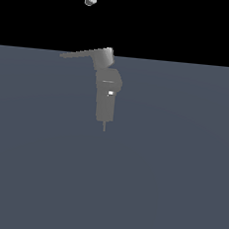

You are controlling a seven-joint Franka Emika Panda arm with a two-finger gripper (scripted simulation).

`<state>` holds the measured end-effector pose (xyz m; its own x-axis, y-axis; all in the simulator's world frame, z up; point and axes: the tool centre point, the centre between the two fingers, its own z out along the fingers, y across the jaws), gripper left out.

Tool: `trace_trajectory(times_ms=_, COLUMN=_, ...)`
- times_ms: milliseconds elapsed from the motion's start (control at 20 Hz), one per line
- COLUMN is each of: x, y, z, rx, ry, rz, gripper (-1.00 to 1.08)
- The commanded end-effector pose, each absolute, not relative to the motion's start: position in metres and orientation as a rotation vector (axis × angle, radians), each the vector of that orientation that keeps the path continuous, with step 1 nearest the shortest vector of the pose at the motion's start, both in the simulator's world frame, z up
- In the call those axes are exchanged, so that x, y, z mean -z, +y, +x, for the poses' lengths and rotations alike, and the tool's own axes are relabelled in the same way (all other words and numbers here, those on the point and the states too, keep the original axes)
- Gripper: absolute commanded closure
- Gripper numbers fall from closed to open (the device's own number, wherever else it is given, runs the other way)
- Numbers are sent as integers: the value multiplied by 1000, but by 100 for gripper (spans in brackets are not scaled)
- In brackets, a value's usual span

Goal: Turn on the faucet by rotating a designated handle.

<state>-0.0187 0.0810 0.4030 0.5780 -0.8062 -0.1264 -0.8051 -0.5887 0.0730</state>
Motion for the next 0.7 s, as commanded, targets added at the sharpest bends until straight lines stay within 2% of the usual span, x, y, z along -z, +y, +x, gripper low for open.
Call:
trace_trajectory(times_ms=0, x=-391, y=89, z=-5, rx=234, ry=-1494, rz=2730, gripper=108)
trace_trajectory(times_ms=650, x=-318, y=135, z=52, rx=228, ry=-1821, rz=2431, gripper=108)
